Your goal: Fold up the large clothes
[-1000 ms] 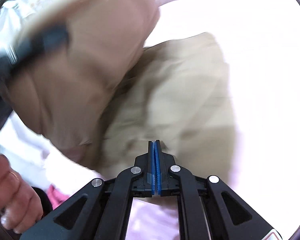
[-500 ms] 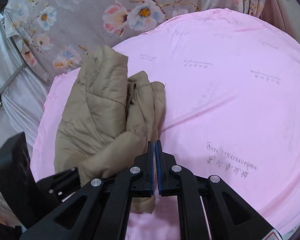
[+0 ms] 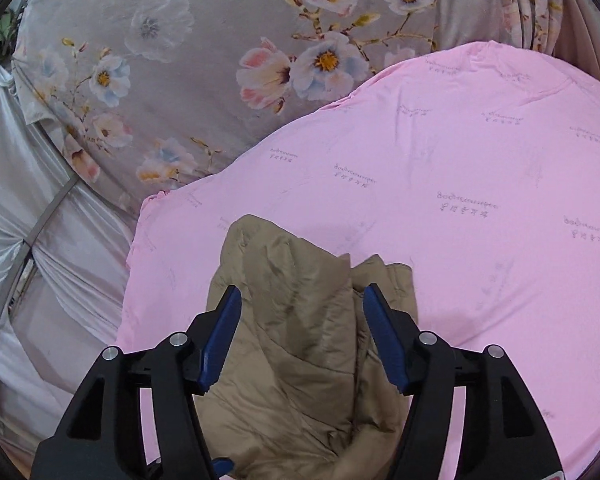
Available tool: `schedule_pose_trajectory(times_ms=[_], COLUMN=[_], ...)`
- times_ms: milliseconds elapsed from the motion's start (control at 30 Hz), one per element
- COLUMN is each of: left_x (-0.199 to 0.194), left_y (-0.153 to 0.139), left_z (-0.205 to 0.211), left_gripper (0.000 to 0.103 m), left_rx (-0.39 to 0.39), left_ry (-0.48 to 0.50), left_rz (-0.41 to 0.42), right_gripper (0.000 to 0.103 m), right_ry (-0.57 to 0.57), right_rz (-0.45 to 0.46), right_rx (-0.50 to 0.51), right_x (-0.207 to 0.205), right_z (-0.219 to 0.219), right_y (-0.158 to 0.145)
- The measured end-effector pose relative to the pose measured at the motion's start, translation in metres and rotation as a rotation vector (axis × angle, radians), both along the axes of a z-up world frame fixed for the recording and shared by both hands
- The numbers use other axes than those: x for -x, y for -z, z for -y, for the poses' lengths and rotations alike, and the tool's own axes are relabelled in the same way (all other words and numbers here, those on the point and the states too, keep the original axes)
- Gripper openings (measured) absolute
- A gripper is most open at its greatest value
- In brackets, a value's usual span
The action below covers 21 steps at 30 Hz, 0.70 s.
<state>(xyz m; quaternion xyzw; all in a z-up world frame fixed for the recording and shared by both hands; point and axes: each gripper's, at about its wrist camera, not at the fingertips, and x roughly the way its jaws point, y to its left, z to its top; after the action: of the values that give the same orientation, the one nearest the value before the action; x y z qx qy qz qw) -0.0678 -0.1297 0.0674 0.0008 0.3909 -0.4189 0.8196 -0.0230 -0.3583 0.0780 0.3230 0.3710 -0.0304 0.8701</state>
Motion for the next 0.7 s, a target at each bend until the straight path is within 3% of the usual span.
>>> schedule_pose_trajectory(times_ms=[167,300,367,400,467,600,700], left_x=[-0.069,-0.128,-0.157,-0.172,-0.196,-0.217,-0.219], left_y=[-0.031,-0.040,-0.039,-0.036,-0.028,-0.009,0.008], left_z=[-0.046,-0.062,-0.061,-0.058,-0.045,-0.003,0.029], left_gripper=[0.067,0.067,0.067,0.067,0.067,0.064,0.061], left_rx=[-0.017,-0.036,-0.045,-0.051,-0.070,-0.124,-0.178], left_ry=[-0.226,-0.346,-0.380,-0.382,-0.378,-0.354,-0.307], left_rz=[0.056,0.058,0.029,0.009,-0.030,-0.072,-0.091], right_gripper=[0.063,0.062,0.043,0.024,0.013,0.008,0.007], right_ry=[0.039,0.058,0.065,0.072,0.097,0.170,0.212], right_rz=[-0.085,-0.135,-0.145,-0.144,-0.118,-0.073,-0.109], right_rx=[-0.088,-0.141,-0.170,-0.190,-0.239,-0.108,0.011], right_x=[-0.029,-0.047,-0.054,-0.056,-0.055,-0.030,-0.013], right_z=[0.003,0.005,0.006,0.008,0.012,0.009,0.007], right_y=[0.022,0.038,0.044,0.046,0.046,0.038,0.055])
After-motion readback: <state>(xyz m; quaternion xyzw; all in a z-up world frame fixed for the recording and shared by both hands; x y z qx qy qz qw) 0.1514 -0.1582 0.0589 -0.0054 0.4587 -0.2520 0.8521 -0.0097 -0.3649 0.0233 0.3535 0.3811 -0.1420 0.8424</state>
